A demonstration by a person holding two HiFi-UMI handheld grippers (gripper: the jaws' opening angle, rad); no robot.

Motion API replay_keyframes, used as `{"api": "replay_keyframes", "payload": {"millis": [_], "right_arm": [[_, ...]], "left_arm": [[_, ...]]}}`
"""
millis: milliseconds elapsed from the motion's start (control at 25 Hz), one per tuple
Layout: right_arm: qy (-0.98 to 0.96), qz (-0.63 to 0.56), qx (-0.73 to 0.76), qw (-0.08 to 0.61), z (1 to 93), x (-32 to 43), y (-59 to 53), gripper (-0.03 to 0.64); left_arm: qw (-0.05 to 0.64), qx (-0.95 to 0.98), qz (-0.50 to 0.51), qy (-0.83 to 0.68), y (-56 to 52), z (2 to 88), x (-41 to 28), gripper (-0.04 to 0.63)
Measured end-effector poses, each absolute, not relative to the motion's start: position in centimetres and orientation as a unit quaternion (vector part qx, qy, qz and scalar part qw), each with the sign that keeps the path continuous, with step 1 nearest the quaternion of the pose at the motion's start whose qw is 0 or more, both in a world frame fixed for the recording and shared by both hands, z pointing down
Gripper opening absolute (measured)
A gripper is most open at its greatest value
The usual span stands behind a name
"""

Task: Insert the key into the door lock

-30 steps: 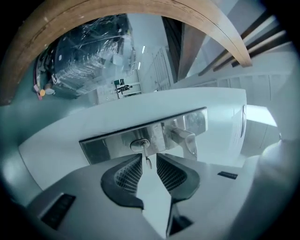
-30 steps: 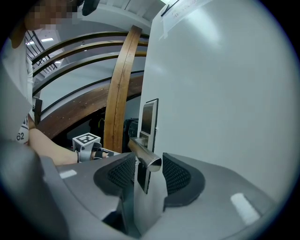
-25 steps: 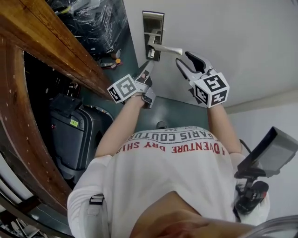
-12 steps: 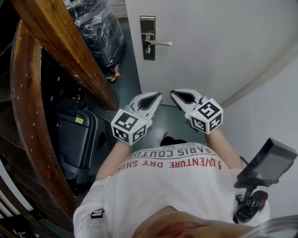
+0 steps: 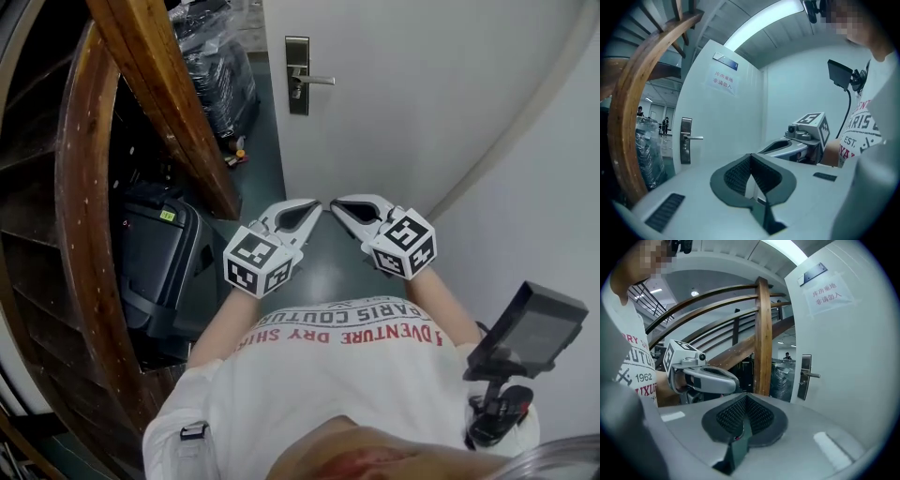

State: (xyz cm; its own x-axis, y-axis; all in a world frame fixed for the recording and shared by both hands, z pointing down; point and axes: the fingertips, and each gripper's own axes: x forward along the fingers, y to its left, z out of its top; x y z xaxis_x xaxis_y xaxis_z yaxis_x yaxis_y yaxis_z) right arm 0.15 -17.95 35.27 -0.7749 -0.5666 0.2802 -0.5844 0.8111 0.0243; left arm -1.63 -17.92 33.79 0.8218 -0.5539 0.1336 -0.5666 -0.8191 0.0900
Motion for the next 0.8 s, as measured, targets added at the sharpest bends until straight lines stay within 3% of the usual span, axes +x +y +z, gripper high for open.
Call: {"api": "replay_keyframes", "payload": {"millis": [440, 800], "right_arm": [[-0.933, 0.081, 0.329, 0.121, 40.6, 6.7, 11.4, 0.002], [-0.933, 0.04, 0.341, 0.111, 37.6, 8.2, 29.0, 0.002]], "left_arm": [[0.086, 0.96, 0.067, -0.258, 11.4, 37.9, 5.0, 0.002], [0.068, 0.955, 0.077, -0.278, 29.5, 35.5, 6.2, 0.002]]}}
